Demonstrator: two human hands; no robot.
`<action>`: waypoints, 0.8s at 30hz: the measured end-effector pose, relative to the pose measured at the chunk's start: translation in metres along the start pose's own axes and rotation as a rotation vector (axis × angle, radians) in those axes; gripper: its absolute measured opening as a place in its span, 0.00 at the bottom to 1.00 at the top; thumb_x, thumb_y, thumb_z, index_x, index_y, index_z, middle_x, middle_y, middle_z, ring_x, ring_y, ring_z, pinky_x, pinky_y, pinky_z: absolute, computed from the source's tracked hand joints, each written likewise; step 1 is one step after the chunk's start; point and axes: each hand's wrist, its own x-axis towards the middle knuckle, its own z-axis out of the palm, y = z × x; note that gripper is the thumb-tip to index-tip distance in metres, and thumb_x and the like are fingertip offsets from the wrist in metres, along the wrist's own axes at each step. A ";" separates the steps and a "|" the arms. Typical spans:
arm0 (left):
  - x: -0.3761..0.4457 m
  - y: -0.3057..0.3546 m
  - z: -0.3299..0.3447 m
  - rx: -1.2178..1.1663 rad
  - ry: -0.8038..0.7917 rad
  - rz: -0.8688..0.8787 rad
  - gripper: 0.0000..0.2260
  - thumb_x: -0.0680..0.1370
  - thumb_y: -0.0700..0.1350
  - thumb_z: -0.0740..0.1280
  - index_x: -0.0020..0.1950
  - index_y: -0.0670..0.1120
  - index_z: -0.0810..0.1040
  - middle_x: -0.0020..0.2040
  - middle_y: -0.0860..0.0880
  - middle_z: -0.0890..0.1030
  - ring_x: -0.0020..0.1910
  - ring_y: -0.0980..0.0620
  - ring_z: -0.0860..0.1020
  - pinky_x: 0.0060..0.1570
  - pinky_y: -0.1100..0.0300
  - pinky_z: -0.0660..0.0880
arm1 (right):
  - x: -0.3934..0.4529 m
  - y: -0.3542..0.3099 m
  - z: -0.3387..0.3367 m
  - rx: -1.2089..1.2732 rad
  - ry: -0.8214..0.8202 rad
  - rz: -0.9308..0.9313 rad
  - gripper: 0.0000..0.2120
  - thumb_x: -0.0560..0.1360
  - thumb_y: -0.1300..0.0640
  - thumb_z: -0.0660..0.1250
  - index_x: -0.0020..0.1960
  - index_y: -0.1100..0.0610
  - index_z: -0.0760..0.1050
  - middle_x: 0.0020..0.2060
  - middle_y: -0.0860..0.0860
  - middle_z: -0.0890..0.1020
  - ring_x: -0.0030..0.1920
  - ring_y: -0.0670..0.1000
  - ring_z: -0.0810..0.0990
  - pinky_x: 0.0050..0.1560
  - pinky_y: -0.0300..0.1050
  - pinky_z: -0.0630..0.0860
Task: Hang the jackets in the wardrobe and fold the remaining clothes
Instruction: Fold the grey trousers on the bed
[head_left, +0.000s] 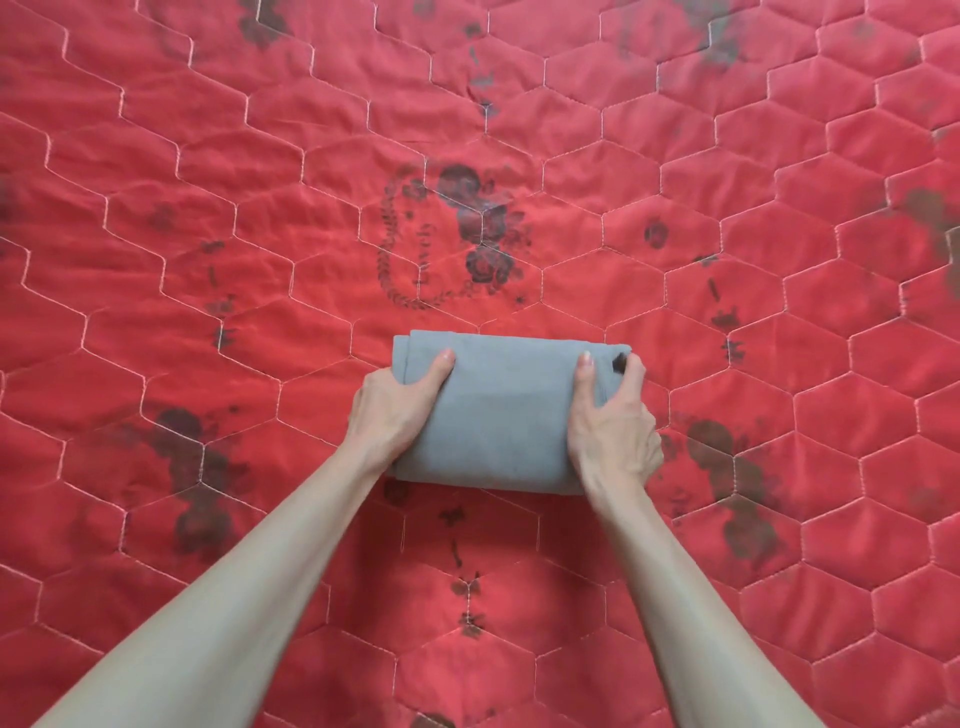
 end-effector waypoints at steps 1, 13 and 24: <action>-0.002 0.000 -0.001 -0.058 -0.021 -0.022 0.28 0.71 0.72 0.69 0.47 0.48 0.86 0.49 0.49 0.86 0.52 0.46 0.84 0.54 0.51 0.79 | 0.003 -0.002 -0.003 -0.024 -0.030 0.007 0.30 0.80 0.29 0.51 0.75 0.46 0.61 0.55 0.64 0.82 0.57 0.67 0.81 0.52 0.56 0.69; -0.044 0.000 -0.036 -0.570 -0.361 -0.175 0.19 0.77 0.57 0.73 0.63 0.48 0.83 0.54 0.45 0.87 0.47 0.48 0.86 0.43 0.56 0.81 | -0.001 0.008 -0.061 0.480 -0.418 -0.262 0.35 0.75 0.52 0.77 0.77 0.49 0.63 0.60 0.31 0.73 0.51 0.21 0.73 0.47 0.18 0.69; -0.240 0.085 -0.142 -0.636 -0.215 0.051 0.17 0.78 0.54 0.74 0.59 0.44 0.83 0.52 0.47 0.88 0.47 0.52 0.86 0.38 0.64 0.79 | -0.145 -0.045 -0.260 0.563 -0.339 -0.300 0.40 0.73 0.44 0.78 0.78 0.51 0.64 0.70 0.45 0.76 0.63 0.39 0.79 0.61 0.34 0.74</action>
